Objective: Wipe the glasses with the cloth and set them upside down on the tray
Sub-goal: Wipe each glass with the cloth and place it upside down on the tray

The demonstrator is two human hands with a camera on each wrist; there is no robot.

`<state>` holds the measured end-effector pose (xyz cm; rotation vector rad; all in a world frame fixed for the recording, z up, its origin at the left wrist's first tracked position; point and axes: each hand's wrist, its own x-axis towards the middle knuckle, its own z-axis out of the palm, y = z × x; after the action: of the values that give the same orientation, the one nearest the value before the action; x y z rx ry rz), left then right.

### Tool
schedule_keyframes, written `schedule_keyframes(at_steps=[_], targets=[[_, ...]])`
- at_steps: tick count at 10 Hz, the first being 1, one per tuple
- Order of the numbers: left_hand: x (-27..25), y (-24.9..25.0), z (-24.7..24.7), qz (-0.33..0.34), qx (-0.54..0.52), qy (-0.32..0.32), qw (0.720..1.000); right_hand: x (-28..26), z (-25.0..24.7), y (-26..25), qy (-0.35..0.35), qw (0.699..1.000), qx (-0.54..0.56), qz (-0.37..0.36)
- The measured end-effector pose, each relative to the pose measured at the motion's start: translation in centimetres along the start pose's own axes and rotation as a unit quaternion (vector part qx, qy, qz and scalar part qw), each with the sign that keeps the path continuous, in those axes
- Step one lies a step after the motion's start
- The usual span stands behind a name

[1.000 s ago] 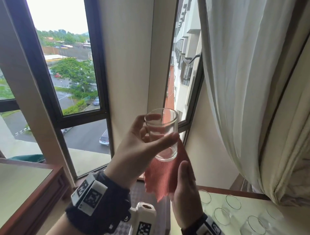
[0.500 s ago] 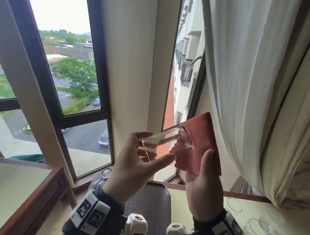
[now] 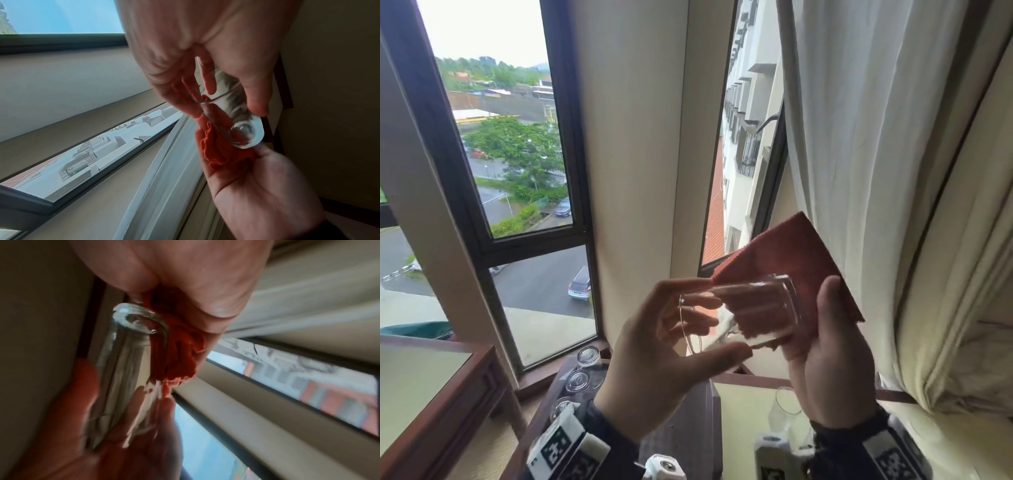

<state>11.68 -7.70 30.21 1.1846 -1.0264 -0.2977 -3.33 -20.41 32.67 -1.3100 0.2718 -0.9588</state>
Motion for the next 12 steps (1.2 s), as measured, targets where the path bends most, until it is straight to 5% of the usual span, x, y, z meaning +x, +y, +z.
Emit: schedule_keyframes(at_steps=[2, 3, 4, 5, 6, 7, 8, 9, 10, 11, 12], targets=[[0.8, 0.4, 0.2, -0.011, 0.03, 0.05, 0.998, -2.5, 2.0, 2.6, 0.025, 0.967, -0.242, -0.071], [1.0, 0.3, -0.1, -0.009, 0.048, 0.054, 0.997, -2.4, 2.8, 2.3, -0.042, 0.893, -0.361, -0.265], [0.6, 0.2, -0.6, -0.009, 0.062, 0.01, 0.998, -0.8, 2.6, 0.8, -0.034, 0.811, -0.475, -0.34], [-0.1, -0.1, -0.7, -0.013, 0.041, -0.034, 0.999, 0.0, 2.3, -0.9, -0.026, 0.82, -0.451, -0.351], [-0.4, -0.7, -0.7, -0.021, 0.004, -0.035, 0.999, 0.0, 2.3, -2.3, 0.022, 0.926, -0.316, -0.205], [-0.7, -0.9, -0.7, -0.034, -0.024, -0.018, 0.999, -0.5, 1.8, -1.9, 0.069, 0.985, -0.152, -0.04], [-0.6, -0.8, -0.7, -0.046, -0.044, 0.02, 0.998, -1.3, 1.7, -0.1, 0.058, 0.99, -0.128, -0.006], [0.0, -1.0, -0.8, -0.052, -0.037, 0.048, 0.997, -2.6, 3.0, 2.1, 0.009, 0.96, -0.238, -0.147], [0.4, -1.2, -1.1, -0.048, -0.013, 0.054, 0.997, -2.4, 2.8, 3.8, -0.019, 0.87, -0.407, -0.278], [0.3, -1.4, -1.2, -0.037, 0.013, 0.029, 0.999, -1.4, 2.6, 3.1, -0.003, 0.793, -0.523, -0.313], [0.0, -1.5, -1.2, -0.04, -0.006, -0.018, 0.999, -0.3, 2.9, 1.3, -0.015, 0.81, -0.484, -0.33]])
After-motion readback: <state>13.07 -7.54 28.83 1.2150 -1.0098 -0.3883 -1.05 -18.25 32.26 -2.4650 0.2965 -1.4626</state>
